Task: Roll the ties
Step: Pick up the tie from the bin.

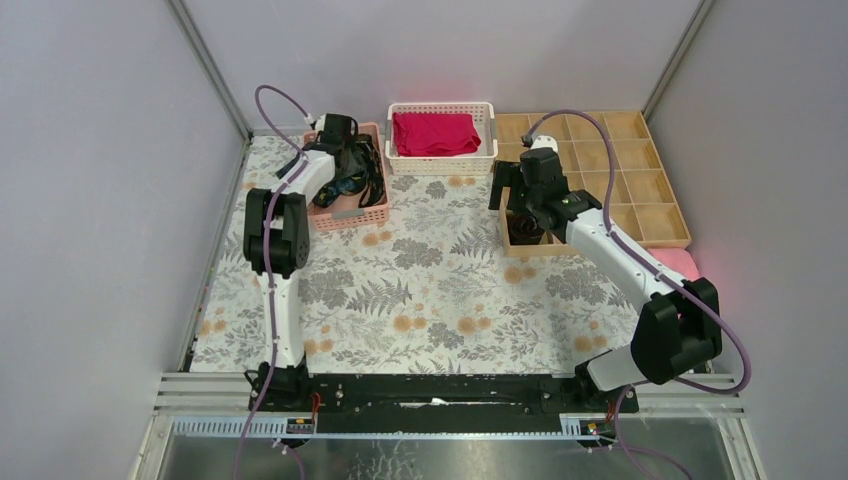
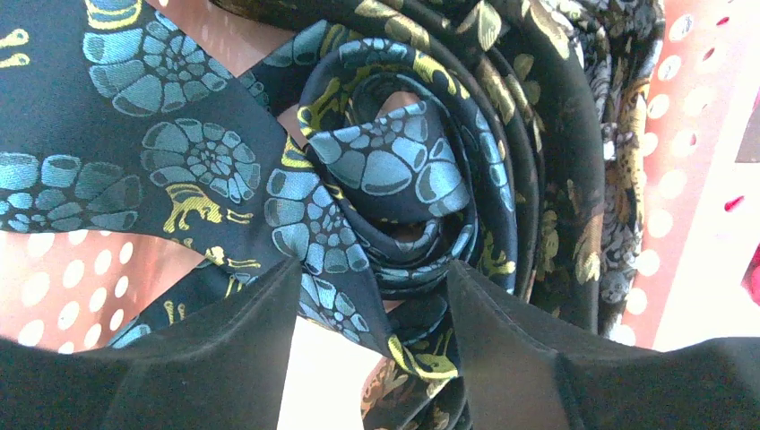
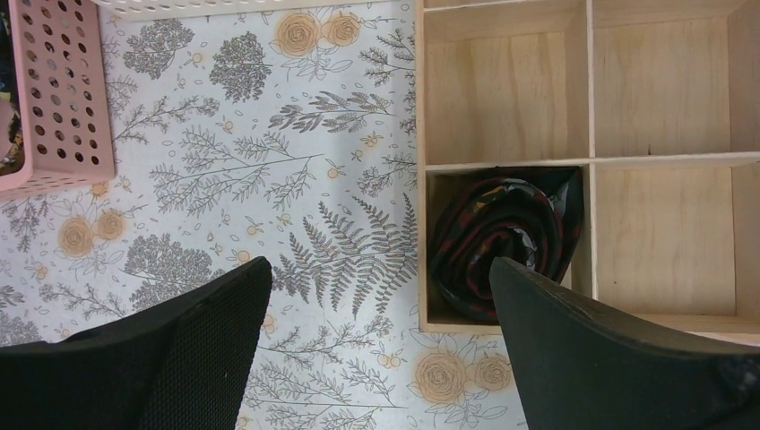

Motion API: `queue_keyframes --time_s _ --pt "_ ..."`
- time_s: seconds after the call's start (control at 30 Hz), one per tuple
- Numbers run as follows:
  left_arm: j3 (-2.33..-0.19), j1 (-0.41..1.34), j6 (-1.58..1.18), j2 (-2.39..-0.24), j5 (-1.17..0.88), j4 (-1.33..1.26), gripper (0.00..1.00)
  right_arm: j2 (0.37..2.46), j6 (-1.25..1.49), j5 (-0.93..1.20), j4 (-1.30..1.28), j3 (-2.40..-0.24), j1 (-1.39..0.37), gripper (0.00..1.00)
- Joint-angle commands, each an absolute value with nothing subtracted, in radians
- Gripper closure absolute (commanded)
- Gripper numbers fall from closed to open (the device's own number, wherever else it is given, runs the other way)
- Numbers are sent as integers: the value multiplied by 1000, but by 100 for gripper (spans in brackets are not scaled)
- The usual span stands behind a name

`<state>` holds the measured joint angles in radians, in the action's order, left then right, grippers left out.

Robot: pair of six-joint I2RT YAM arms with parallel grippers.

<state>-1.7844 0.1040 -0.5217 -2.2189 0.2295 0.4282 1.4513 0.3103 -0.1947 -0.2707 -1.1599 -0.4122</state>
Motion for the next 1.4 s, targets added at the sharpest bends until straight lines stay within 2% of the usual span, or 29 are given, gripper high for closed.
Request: queue_keyframes --time_s 0.0,0.3,0.57,0.77,0.93,1.1,1.37 --pt "-1822 103 -504 -2257 273 439 38 1459 298 -234 -243 -1151 -408 0" --pt "-1808 103 -492 -2267 253 457 100 1456 300 -247 -246 -1150 -409 0" --pt "-1660 150 -508 -1988 257 418 100 1436 333 -192 -234 -1136 -409 0" --pt "-1589 308 -494 -1681 314 450 100 1358 350 -166 -225 -1099 -409 3" --pt "-1559 499 -508 -1492 450 529 100 1251 373 -103 -242 -1056 -409 4" --pt "-1507 644 -545 -1291 481 569 100 1111 388 -90 -276 -1006 -409 5" --pt "-1476 728 -629 -922 426 613 100 900 389 -97 -362 -993 -409 6"
